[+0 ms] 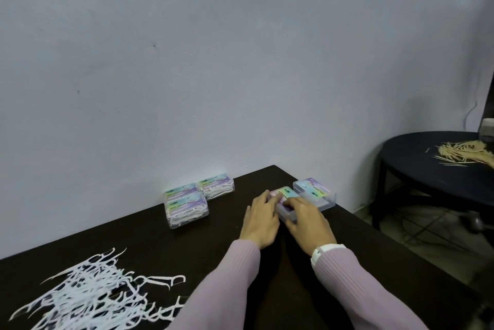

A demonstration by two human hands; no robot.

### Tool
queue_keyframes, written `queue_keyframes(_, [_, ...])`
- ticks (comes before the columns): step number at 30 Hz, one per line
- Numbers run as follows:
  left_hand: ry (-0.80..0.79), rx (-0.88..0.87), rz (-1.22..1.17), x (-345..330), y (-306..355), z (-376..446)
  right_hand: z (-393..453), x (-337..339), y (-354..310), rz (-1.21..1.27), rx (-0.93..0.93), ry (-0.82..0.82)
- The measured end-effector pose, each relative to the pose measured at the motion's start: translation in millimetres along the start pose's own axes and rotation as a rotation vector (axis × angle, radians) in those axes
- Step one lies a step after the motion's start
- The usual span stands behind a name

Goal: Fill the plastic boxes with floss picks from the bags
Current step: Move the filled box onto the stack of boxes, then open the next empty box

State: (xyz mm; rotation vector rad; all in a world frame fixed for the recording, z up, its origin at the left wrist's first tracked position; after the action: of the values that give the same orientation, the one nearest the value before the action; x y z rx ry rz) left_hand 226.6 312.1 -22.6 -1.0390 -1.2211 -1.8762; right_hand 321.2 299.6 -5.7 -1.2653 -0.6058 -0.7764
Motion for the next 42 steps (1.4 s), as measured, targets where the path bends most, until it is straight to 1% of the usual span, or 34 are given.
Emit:
queue_keyframes(2, [-0.021, 0.006, 0.096, 3.3, -7.3, -8.3, -0.3, -3.4, -4.1, 0.005, 0.006, -0.011])
queue_keyframes(8, [-0.068, -0.015, 0.219, 20.1, -20.0, -36.5, -3.2, -21.3, -23.9, -0.022, 0.019, -0.046])
queue_keyframes(10, [-0.085, -0.008, 0.245, 27.2, -27.3, -48.8, -2.5, -27.9, -26.8, 0.009, -0.008, -0.064])
queue_keyframes(15, [-0.079, 0.052, 0.180, 41.3, -43.7, -81.6, -10.4, -56.0, -40.0, 0.207, -0.048, -0.217])
queue_keyframes(18, [-0.057, 0.049, 0.168, 45.5, -44.6, -97.1, -14.0, -65.0, -40.6, 0.340, -0.103, -0.265])
queue_keyframes(20, [-0.047, 0.049, 0.160, 47.1, -43.4, -103.8, -14.4, -66.6, -38.4, 0.366, -0.121, -0.300])
queue_keyframes(25, [-0.005, 0.057, 0.161, 61.7, -49.2, -121.7, -22.8, -73.4, -49.1, 0.318, -0.091, -0.352])
queue_keyframes(27, [0.040, 0.046, 0.151, 68.1, -50.6, -125.7, -27.5, -74.7, -53.6, 0.354, -0.079, -0.382])
queue_keyframes(29, [0.127, 0.029, 0.154, 77.4, -52.5, -130.5, -33.1, -73.3, -61.3, 0.423, -0.059, -0.413])
queue_keyframes(32, [0.339, -0.026, 0.180, 100.2, -51.5, -142.2, -39.0, -70.5, -72.8, 0.564, -0.055, -0.417])
queue_keyframes(35, [0.515, -0.085, 0.124, 120.0, -48.0, -155.7, -44.5, -66.6, -88.3, 0.685, -0.028, -0.391])
queue_keyframes(38, [0.618, -0.125, 0.176, 130.6, -44.8, -164.9, -48.7, -61.6, -99.4, 0.781, 0.002, -0.353])
queue_keyframes(42, [0.685, -0.166, 0.307, 138.7, -43.7, -176.9, -54.3, -57.7, -108.2, 0.803, 0.038, -0.308])
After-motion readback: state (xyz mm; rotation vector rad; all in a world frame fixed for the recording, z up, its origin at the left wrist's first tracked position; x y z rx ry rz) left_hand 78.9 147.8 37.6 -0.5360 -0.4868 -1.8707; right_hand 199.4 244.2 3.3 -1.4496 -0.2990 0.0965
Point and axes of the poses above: each hand's wrist, its own z-axis towards the middle knuckle, its own x-axis out of the back of the hand, y = z × x, the point moved 10 cm from there along z, towards the middle knuckle, and after that the axes turned 13 degrees about -x, right-handed, at the moved point
